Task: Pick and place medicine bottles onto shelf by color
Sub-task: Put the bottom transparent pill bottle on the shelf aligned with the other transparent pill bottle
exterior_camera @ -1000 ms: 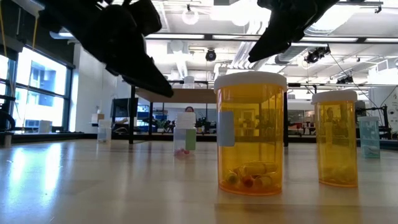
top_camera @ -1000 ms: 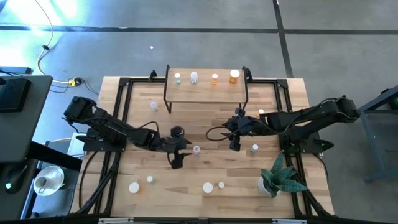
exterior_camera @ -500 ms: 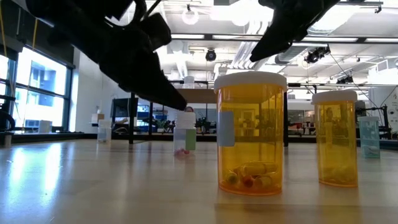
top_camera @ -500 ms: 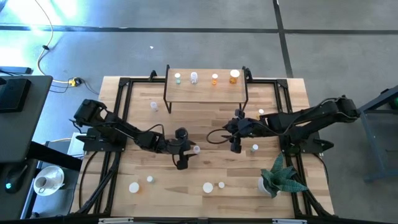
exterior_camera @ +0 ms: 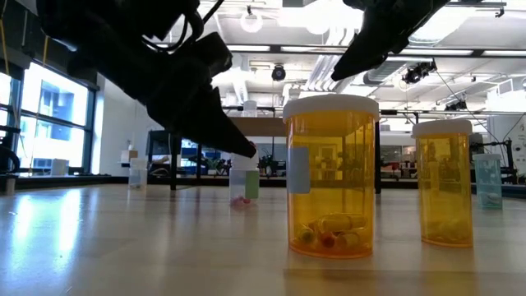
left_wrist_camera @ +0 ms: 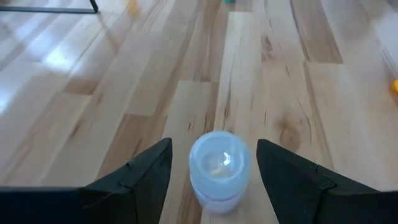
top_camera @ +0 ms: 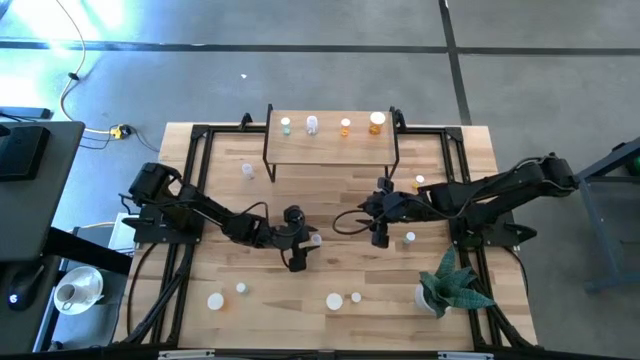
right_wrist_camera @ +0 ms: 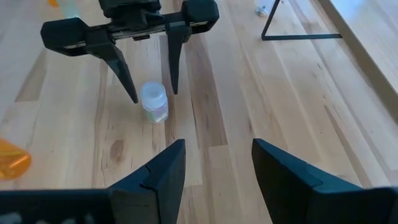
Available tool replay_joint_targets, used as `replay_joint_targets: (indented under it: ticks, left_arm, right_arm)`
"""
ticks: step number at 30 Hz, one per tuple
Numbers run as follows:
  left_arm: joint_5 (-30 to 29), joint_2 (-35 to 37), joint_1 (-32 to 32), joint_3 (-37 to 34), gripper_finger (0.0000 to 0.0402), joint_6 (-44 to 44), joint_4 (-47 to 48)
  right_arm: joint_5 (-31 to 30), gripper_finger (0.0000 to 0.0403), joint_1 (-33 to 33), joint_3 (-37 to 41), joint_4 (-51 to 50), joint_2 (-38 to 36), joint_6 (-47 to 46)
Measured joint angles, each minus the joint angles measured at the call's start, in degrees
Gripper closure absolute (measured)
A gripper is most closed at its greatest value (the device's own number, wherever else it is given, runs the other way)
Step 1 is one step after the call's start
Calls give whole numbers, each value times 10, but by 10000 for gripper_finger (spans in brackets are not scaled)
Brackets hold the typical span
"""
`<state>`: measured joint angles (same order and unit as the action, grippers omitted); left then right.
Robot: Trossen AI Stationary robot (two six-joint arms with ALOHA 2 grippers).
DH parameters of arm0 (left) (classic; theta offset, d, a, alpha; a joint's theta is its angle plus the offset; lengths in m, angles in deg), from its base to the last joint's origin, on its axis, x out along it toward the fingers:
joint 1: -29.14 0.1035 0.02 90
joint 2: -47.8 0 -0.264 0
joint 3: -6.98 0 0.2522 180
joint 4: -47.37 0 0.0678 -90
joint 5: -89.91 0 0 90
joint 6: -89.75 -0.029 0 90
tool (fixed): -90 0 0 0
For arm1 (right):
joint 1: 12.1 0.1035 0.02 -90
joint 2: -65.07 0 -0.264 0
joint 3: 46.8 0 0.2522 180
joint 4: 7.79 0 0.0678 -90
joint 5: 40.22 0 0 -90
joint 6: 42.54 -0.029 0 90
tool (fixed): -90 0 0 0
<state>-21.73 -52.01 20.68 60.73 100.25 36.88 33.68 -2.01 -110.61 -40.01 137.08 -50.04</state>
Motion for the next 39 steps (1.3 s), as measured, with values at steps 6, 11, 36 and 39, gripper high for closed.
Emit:
replay_joint_targets:
  ticks: [6, 11, 36, 39]
  left_arm:
    - [8, 0, 8, 0, 196, 12, 4]
    - [31, 0, 14, 0, 235, 13, 9]
    - [25, 165, 107, 40, 268, -43, 98]
    - [4, 209, 138, 53, 269, -58, 123]
  right_arm:
    - [0, 226, 0, 0, 0, 0, 0]
    - [0, 226, 0, 0, 0, 0, 1]
    - [0, 226, 0, 0, -1, 0, 6]
    - [0, 226, 0, 0, -1, 0, 11]
